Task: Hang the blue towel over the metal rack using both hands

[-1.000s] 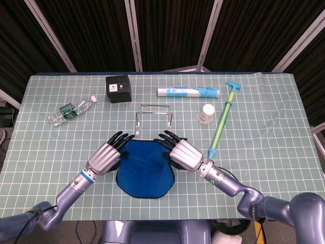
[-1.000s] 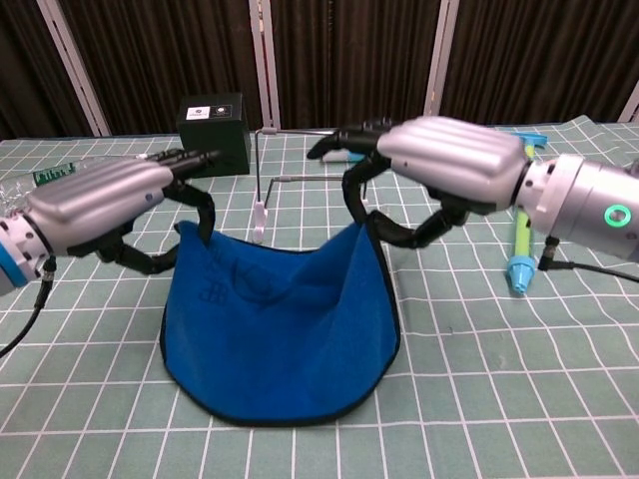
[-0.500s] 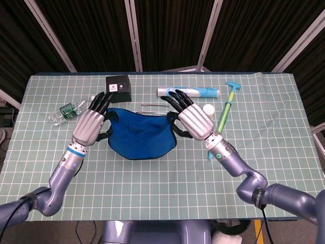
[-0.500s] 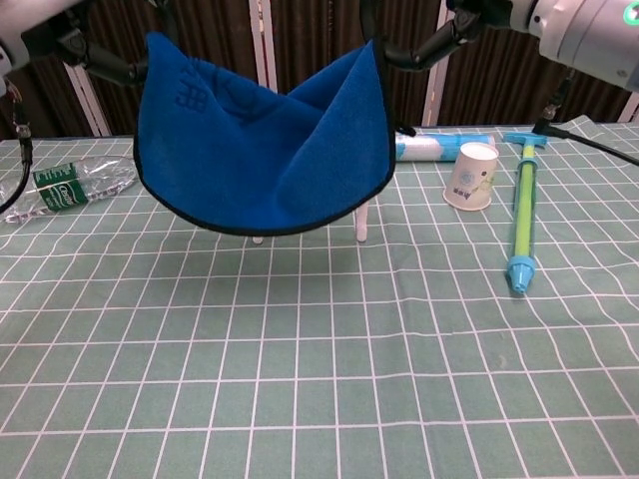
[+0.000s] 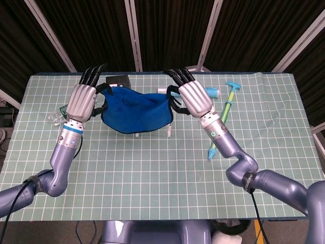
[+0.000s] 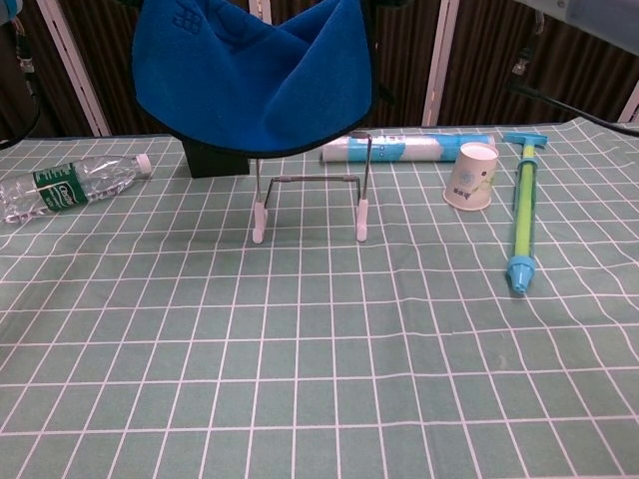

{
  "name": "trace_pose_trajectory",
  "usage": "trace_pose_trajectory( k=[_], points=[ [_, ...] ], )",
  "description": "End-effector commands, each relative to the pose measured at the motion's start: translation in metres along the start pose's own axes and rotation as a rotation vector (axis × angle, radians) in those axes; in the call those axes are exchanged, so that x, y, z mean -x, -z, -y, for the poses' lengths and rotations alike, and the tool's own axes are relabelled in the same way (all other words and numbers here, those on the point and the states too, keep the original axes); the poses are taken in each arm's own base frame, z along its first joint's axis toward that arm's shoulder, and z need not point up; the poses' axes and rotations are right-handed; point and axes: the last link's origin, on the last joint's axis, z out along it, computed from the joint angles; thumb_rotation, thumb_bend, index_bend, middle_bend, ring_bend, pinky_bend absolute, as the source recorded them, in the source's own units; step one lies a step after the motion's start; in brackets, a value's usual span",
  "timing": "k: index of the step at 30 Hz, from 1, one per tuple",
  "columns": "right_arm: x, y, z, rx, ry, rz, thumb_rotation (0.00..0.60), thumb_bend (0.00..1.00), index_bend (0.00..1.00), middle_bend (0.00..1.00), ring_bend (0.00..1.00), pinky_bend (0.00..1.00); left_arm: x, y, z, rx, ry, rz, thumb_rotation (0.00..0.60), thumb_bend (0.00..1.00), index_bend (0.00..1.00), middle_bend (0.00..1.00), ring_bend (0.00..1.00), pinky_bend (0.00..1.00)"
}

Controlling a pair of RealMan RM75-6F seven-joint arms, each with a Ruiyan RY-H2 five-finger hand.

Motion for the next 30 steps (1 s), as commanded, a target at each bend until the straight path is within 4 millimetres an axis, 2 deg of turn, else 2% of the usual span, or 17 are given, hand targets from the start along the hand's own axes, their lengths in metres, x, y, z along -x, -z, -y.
trace_pose_trajectory(
  k=[1, 4, 13, 18, 26, 30],
  points=[
    [0.001, -0.008, -0.001, 0.013, 0.0, 0.003, 0.6, 0.5, 0.71, 0.1, 0.0, 0.02, 0.003, -0.003, 0.003, -0.013, 0.006, 0.009, 0.6, 0.57, 0.81, 0.0, 0.0, 0.0],
    [0.009, -0.008, -0.007, 0.04, -0.016, 0.022, 0.6, 0.5, 0.71, 0.1, 0.0, 0.02, 0.013, -0.002, 0.01, -0.038, 0.01, 0.036, 0.6, 0.57, 0.81, 0.0, 0.0, 0.0],
    [0.048, 0.009, -0.029, 0.098, -0.037, 0.101, 0.6, 0.5, 0.73, 0.1, 0.0, 0.02, 0.048, 0.004, 0.03, -0.089, 0.011, 0.124, 0.6, 0.57, 0.81, 0.0, 0.0, 0.0],
    [0.063, 0.016, -0.037, 0.118, -0.041, 0.129, 0.6, 0.5, 0.74, 0.1, 0.0, 0.02, 0.063, 0.007, 0.037, -0.104, 0.004, 0.167, 0.6, 0.57, 0.81, 0.0, 0.0, 0.0],
    [0.085, 0.024, -0.047, 0.142, -0.028, 0.173, 0.6, 0.49, 0.78, 0.1, 0.0, 0.02, 0.083, 0.009, 0.043, -0.113, -0.015, 0.212, 0.6, 0.57, 0.81, 0.0, 0.0, 0.0],
    [0.097, 0.028, -0.049, 0.146, -0.026, 0.195, 0.6, 0.49, 0.77, 0.1, 0.0, 0.02, 0.091, 0.009, 0.045, -0.119, -0.012, 0.228, 0.6, 0.57, 0.81, 0.0, 0.0, 0.0]
  ],
)
